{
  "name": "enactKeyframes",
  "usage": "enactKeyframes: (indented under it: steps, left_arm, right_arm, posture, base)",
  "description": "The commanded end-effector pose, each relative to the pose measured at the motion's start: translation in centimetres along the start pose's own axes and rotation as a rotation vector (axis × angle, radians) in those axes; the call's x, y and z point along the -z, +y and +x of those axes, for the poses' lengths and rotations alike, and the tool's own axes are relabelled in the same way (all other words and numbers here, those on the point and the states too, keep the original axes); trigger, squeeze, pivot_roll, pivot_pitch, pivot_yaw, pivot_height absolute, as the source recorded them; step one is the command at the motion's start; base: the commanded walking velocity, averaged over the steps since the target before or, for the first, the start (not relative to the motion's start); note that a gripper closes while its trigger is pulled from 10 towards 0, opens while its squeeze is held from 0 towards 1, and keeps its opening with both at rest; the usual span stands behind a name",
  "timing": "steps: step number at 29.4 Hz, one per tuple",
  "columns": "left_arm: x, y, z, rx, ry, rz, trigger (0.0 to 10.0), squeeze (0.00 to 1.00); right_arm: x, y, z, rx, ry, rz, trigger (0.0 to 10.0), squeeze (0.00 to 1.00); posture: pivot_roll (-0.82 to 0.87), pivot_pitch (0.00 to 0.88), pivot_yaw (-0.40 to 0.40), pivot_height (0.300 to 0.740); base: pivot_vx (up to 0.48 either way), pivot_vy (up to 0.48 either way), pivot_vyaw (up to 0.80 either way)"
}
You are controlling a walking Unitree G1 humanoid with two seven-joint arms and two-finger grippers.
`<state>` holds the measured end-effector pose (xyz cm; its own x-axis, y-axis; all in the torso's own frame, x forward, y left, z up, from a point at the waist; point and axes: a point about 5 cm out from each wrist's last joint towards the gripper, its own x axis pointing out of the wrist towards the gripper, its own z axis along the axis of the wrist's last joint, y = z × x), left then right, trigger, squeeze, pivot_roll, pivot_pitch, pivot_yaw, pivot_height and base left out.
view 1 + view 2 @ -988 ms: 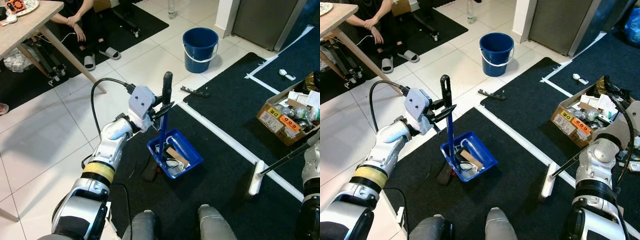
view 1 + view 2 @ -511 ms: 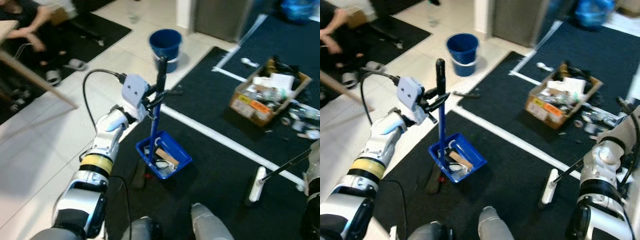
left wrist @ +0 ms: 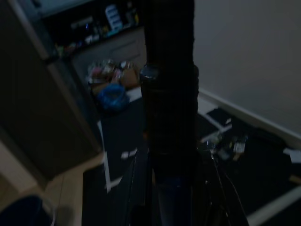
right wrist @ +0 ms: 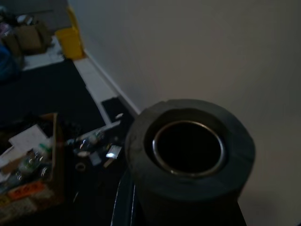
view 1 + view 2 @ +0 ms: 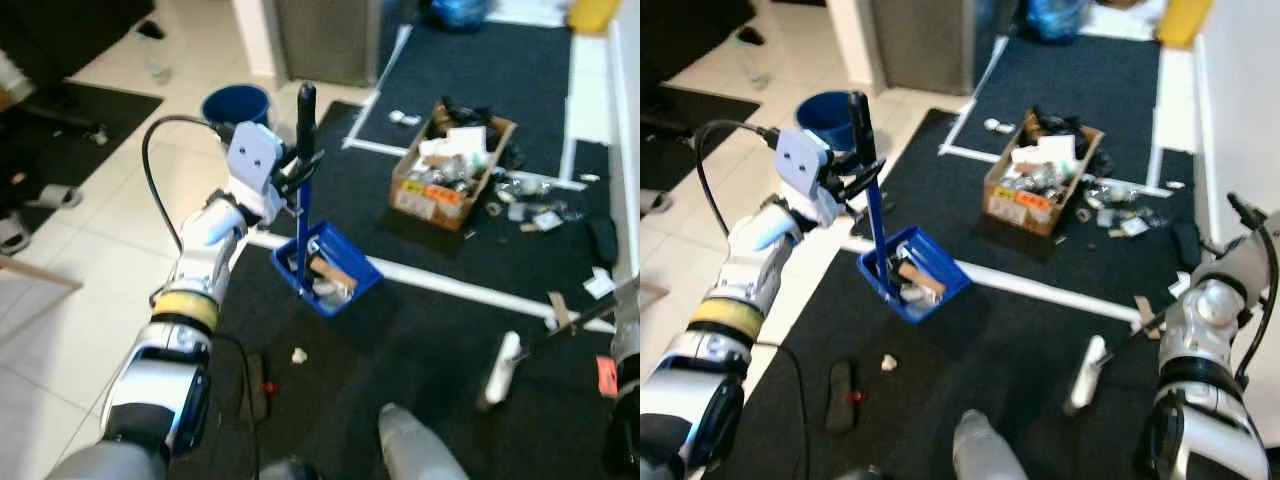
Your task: Sweep floor
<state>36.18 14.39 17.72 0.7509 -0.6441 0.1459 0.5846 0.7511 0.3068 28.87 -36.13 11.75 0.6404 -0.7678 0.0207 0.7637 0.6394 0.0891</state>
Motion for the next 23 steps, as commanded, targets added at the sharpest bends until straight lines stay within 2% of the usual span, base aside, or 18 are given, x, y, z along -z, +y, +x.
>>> enactKeyframes:
  steps: [1, 11, 15, 23]
  left_arm:
    - [-0.4, 0.6, -0.2, -0.021, -0.022, 0.033, 10.0, 0.0]
    - [-0.6, 0.9, -0.2, -0.024, -0.023, 0.04, 10.0, 0.0]
    - [-0.5, 0.8, 0.1, -0.027, -0.028, 0.035, 10.0, 0.0]
    - [0.6, 0.4, -0.2, -0.057, -0.014, -0.03, 10.0, 0.0]
  right_arm:
    - [-0.7, 0.2, 0.1, -0.012, -0.043, 0.001, 10.0, 0.0]
    - [-0.6, 0.2, 0.2, -0.01, -0.041, 0.004, 10.0, 0.0]
    - [-0.5, 0.7, 0.1, -0.024, -0.03, 0.014, 10.0, 0.0]
    - [0.9, 2.5, -0.9, -0.1, 0.021, 0.032, 10.0, 0.0]
  posture:
    - [0.04, 0.0, 0.044, 0.74]
    - [0.04, 0.0, 0.051, 0.74]
    - [0.04, 0.0, 0.051, 0.74]
    - [0.05, 0.0, 0.05, 0.74]
  base:
    - [0.0, 0.0, -0.76]
    - [0.0, 0.0, -0.76]
    - [0.0, 0.0, -0.76]
    - [0.0, 0.0, -0.76]
